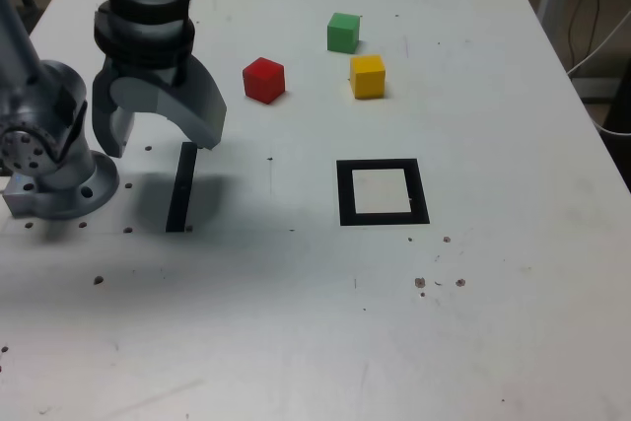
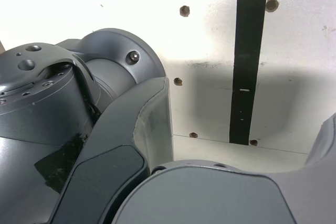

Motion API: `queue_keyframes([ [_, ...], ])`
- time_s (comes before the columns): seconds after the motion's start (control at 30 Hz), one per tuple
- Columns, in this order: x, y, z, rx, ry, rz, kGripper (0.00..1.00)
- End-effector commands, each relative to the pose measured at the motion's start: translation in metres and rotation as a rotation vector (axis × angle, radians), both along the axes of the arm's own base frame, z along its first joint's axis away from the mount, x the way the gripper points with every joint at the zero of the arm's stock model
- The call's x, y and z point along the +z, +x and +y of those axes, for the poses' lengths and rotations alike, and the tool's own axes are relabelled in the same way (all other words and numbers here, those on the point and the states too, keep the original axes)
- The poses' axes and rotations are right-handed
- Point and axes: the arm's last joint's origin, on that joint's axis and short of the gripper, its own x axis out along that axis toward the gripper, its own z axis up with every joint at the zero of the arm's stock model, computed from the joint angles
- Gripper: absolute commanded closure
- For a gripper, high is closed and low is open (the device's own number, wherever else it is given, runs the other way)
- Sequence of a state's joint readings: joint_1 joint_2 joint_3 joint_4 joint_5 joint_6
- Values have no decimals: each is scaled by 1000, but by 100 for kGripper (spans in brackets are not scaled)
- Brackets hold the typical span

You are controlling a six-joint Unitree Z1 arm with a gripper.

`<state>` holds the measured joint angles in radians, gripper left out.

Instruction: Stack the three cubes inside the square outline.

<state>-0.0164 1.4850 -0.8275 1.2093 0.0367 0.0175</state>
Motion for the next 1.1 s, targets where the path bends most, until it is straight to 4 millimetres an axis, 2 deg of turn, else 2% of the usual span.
queue_keyframes([
  [0.0, 0, 1, 0, -2, -1, -11, 0],
  [0.33, 0, 6, 1, -17, 33, -45, 0],
  [0.53, 12, 16, 5, -73, 41, -109, 2],
  [0.87, 36, 39, 41, -253, 70, -157, 3],
  [1.07, 29, 47, 70, -325, 78, -68, 4],
])
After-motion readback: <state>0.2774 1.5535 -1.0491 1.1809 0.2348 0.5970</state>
